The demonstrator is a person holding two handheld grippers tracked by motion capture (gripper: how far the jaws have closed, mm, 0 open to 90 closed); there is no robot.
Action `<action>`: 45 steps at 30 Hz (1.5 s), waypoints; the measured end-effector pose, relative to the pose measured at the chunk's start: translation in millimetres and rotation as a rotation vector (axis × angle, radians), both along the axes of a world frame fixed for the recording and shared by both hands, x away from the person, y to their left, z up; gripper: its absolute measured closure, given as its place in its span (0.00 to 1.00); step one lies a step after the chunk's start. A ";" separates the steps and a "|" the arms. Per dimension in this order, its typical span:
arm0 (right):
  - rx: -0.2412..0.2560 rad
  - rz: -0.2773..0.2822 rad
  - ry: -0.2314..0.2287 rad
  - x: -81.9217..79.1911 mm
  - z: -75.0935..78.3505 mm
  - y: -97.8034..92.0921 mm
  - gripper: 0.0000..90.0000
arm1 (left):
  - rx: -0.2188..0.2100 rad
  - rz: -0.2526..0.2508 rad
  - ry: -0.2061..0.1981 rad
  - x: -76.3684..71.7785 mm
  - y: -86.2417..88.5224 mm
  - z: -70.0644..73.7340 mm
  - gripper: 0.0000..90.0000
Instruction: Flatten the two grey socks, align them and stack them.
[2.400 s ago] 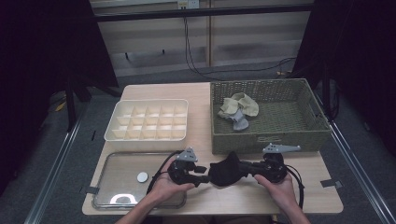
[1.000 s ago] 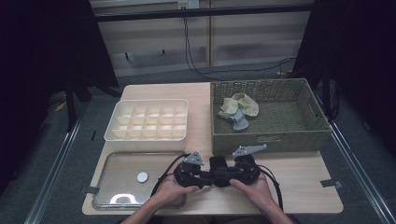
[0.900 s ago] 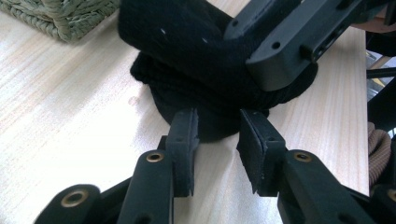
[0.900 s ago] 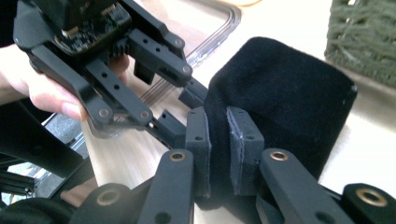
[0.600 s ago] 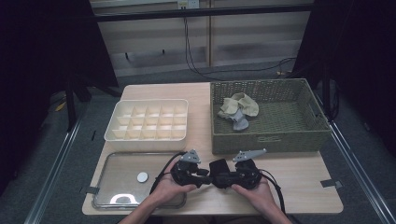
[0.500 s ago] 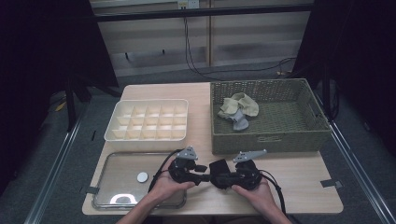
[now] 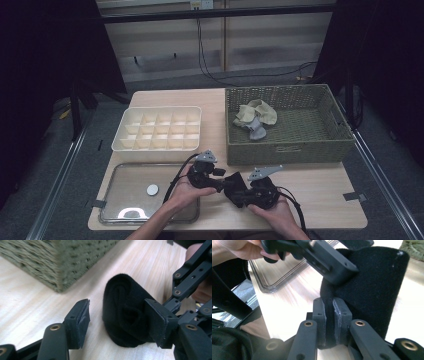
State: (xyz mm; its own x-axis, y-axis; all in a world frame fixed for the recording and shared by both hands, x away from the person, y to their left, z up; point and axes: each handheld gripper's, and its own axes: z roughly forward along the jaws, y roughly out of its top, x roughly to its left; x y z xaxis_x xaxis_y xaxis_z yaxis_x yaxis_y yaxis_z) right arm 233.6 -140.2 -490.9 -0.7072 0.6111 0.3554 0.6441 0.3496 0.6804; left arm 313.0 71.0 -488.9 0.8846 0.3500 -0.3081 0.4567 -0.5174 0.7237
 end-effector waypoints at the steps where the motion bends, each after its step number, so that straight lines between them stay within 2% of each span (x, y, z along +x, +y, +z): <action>1: -0.004 0.002 0.001 -0.8 -0.3 -0.5 0.91 | 0.003 -0.005 0.005 0.3 -0.3 -0.9 0.43; 2: -0.006 0.001 0.002 -1.6 -0.3 -1.2 0.91 | -0.007 0.000 0.015 0.6 -1.2 -2.8 0.43; 3: 0.000 -0.002 0.007 -2.6 -0.9 -3.0 0.91 | 0.009 -0.009 0.020 1.1 -1.0 -2.5 0.43; 9: -0.003 -0.005 -0.002 -5.3 -1.0 -6.3 0.90 | 0.002 -0.031 0.015 -0.5 -5.2 -7.2 0.43; 10: -0.001 -0.007 -0.005 -5.7 -0.9 -7.0 0.90 | 0.005 -0.043 0.014 -1.1 -5.3 -6.4 0.46; 13: 0.017 -0.006 0.004 -5.9 1.0 -10.9 0.81 | 0.024 -0.054 0.007 -2.8 -6.4 -6.0 0.49; 15: 0.020 -0.010 0.007 -5.6 2.2 -14.1 0.79 | 0.016 -0.052 0.015 -3.0 -7.1 -7.3 0.49; 16: 0.024 -0.016 0.009 -5.6 2.5 -15.9 0.77 | 0.013 -0.046 0.026 -3.2 -7.8 -7.7 0.49; 19: 0.023 -0.035 0.010 -7.8 4.4 -22.3 0.71 | 0.035 -0.039 0.008 -5.1 -8.3 -6.6 0.49; 20: 0.022 -0.045 0.008 -8.8 5.3 -25.3 0.70 | 0.025 -0.045 0.018 -4.5 -8.1 -7.1 0.49; 21: 0.026 -0.056 0.005 -9.5 6.7 -28.1 0.69 | 0.036 -0.037 0.010 -4.5 -8.1 -6.8 0.49; 23: 0.037 -0.071 -0.007 -10.3 11.0 -32.8 0.69 | 0.018 -0.042 0.022 -3.9 -8.1 -7.6 0.49; 25: 0.044 -0.090 -0.024 -9.5 14.1 -37.0 0.69 | 0.035 -0.035 0.009 -4.4 -8.1 -6.7 0.49; 28: -0.004 -0.121 -0.033 -4.5 11.7 -39.1 0.67 | 0.022 -0.038 0.024 -3.7 -8.1 -7.6 0.47; 30: -0.013 -0.128 -0.025 1.9 7.0 -39.5 0.65 | 0.030 -0.035 0.016 -4.0 -8.2 -7.3 0.45; 35: 0.007 -0.127 -0.005 11.2 2.3 -40.5 0.66 | 0.056 -0.022 0.009 -3.2 -8.5 -7.3 0.43; 36: 0.010 -0.126 -0.001 11.3 1.7 -40.5 0.66 | 0.060 -0.038 0.020 -1.9 -7.8 -7.5 0.42; 37: 0.011 -0.123 0.003 10.8 1.2 -40.3 0.67 | 0.050 -0.032 0.024 -2.4 -8.5 -8.7 0.41; 40: 0.002 -0.113 0.004 7.4 -1.3 -38.0 0.74 | 0.070 -0.048 0.030 -3.3 -9.7 -9.8 0.38; 42: -0.002 -0.111 0.008 5.4 -2.1 -37.5 0.76 | 0.047 -0.047 0.029 -4.3 -10.9 -11.5 0.36; 45: -0.003 -0.111 0.017 3.8 -3.5 -37.7 0.78 | 0.063 -0.058 0.021 -5.3 -11.5 -10.7 0.36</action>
